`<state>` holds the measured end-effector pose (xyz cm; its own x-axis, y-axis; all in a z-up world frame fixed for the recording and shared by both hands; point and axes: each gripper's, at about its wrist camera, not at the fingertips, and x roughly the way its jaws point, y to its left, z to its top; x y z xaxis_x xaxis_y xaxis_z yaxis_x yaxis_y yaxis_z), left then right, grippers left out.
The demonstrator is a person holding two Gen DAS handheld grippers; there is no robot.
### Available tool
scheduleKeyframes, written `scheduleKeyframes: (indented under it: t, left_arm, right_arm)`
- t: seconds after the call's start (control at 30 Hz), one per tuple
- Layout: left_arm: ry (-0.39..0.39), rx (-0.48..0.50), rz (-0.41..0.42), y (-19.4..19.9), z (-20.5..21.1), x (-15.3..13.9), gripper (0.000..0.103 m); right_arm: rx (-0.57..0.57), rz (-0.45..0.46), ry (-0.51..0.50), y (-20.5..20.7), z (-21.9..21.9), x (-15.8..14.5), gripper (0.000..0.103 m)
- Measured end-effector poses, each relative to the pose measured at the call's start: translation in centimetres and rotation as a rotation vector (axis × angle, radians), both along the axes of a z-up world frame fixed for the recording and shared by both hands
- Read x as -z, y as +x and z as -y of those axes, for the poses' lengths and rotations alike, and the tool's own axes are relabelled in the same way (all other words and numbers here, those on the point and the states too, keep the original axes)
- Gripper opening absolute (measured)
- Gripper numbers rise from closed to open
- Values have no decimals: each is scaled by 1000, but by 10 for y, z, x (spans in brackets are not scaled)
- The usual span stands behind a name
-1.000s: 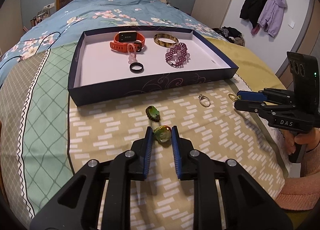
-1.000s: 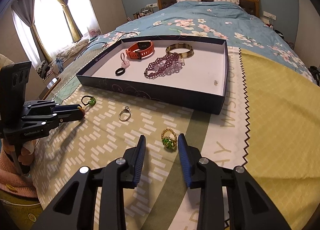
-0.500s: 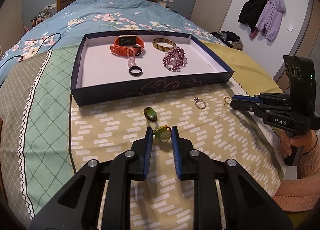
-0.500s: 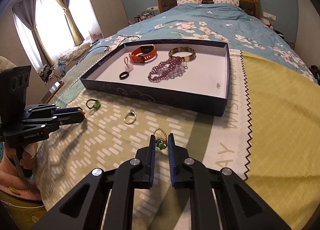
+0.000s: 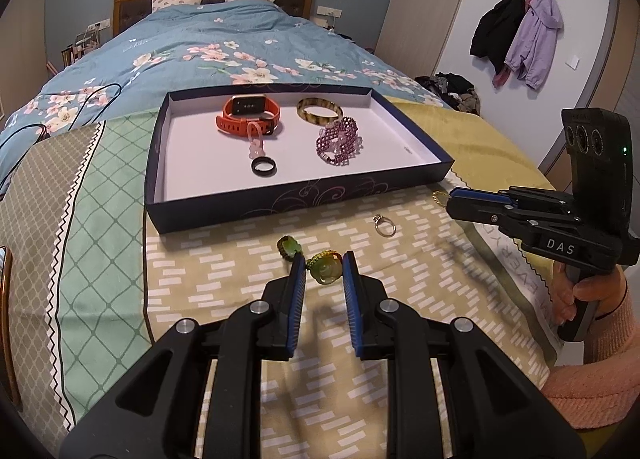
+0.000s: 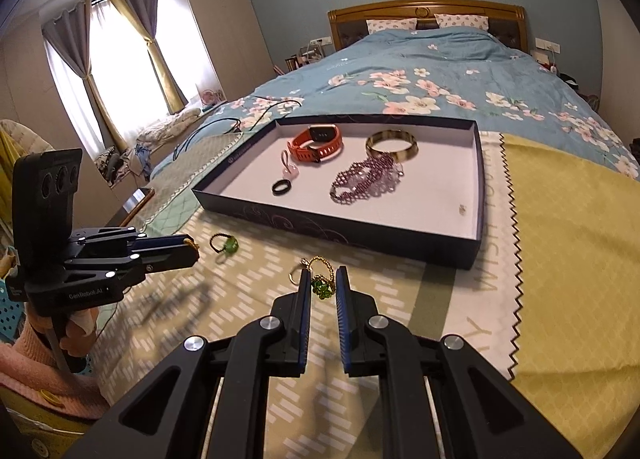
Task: Organize jewelry
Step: 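Grasp the green-stone ring with left tool while right grasps the gold green-gem ring, then carry the green-stone ring with left tool while right carries the gold ring over the tray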
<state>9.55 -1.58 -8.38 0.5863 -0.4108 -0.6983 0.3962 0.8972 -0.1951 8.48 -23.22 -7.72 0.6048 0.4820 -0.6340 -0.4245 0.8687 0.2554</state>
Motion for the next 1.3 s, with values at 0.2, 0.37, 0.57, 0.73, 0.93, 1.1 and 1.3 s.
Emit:
scheduleKeyframes:
  t: [0.2,0.37,0.57,0.73,0.93,1.1,1.3]
  left_arm:
    - [-5,1,13,0,1,-5,19]
    - [-7,2,24,3,2,-10,19]
    - [-8,1,40,6,3,-15,19]
    - [-7,-1,48,9,3,-17,19]
    - [-5,-5,62,15,3,-21,19]
    - [0,-4,71,21,5,-23,19]
    - [4,-6,84,24,6,-27,19]
  right_arm:
    - [-6,11,11,2,-4,-3,11]
    - [-8,23,19,6,-6,-7,11]
    - [-16,35,22,11,-10,-11,11]
    - [-20,43,28,14,-13,-13,11]
    - [-26,43,29,17,-15,-15,11]
    - [-26,54,27,21,-15,-17,11]
    - [-22,61,20,26,-15,-20,11]
